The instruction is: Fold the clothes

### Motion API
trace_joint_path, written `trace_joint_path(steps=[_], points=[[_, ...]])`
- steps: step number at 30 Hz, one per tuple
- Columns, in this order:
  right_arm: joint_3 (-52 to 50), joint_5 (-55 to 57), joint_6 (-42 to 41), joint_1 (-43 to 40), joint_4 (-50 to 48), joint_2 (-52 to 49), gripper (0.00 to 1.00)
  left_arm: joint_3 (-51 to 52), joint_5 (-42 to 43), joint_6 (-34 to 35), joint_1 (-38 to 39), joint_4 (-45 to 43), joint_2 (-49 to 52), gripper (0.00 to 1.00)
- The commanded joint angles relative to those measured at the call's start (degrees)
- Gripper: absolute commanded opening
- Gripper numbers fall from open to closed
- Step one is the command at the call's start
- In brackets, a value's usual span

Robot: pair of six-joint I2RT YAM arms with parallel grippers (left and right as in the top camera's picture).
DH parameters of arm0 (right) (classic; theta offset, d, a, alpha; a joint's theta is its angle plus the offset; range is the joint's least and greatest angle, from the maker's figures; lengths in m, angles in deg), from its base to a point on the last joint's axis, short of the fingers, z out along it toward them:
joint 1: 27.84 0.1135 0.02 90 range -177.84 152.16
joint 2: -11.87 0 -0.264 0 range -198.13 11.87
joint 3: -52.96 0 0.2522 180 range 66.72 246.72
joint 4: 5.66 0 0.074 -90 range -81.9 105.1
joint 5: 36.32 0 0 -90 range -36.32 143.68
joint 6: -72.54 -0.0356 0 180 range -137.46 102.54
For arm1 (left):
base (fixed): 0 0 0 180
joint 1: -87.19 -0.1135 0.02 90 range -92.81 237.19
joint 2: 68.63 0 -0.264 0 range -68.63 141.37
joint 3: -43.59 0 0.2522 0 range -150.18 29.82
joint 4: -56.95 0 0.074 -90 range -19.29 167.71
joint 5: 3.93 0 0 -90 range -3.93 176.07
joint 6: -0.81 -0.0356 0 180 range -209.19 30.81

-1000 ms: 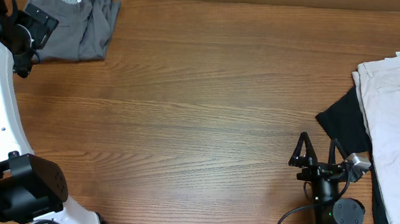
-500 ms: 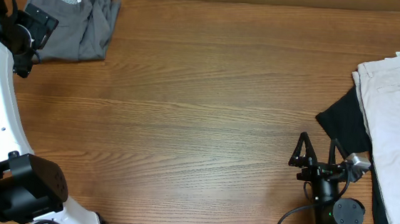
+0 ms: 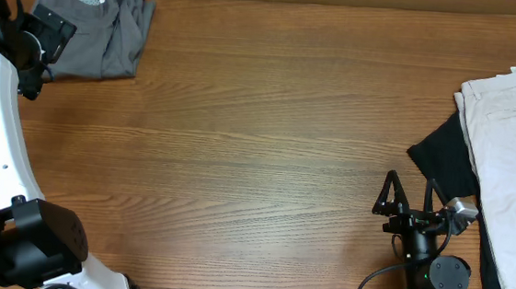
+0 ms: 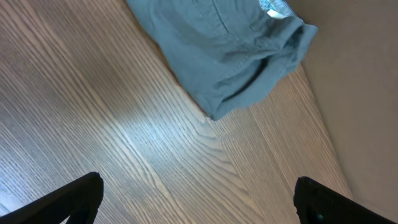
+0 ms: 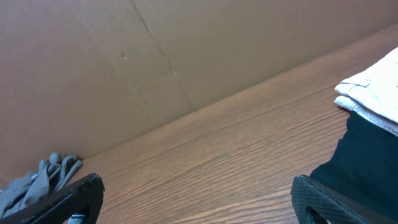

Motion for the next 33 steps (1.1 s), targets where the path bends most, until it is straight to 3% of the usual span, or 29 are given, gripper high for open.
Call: trace_joint_path(steps=[1, 6, 10, 13, 20, 27, 33], points=[[-0.6, -0.3, 0.3, -0.3, -0.2, 0.7, 1.0, 0.5, -1.1, -2.1, 1.9, 0.0, -6.4, 1.0], [-0.6, -0.3, 0.3, -0.3, -0.2, 0.7, 1.0, 8.5, -8.4, -3.7, 4.9, -0.4, -17.9, 1.0], [-0.6, -0.3, 0.3, -0.3, -0.2, 0.7, 1.0, 24.7, -11.3, -3.7, 8.6, -0.7, -30.3, 1.0], [-0.6, -0.3, 0.3, -0.3, -0.2, 0.7, 1.0, 37.3, -18.1, -3.4, 10.8, -2.4, -39.1, 1.0], [-0.6, -0.3, 0.3, -0.3, -0.2, 0.7, 1.0, 66.1, -18.0, -4.5, 11.4, -25.9, -60.2, 1.0], [-0.6, -0.3, 0.3, -0.3, -0.2, 0.7, 1.0, 90.1, -5.9, -27.0, 11.5, -52.5, -76.5, 1.0], [-0.6, -0.3, 0.3, -0.3, -0.2, 0.7, 1.0, 103.3, -6.3, -29.6, 11.4, -63.4, -87.7, 1.0]])
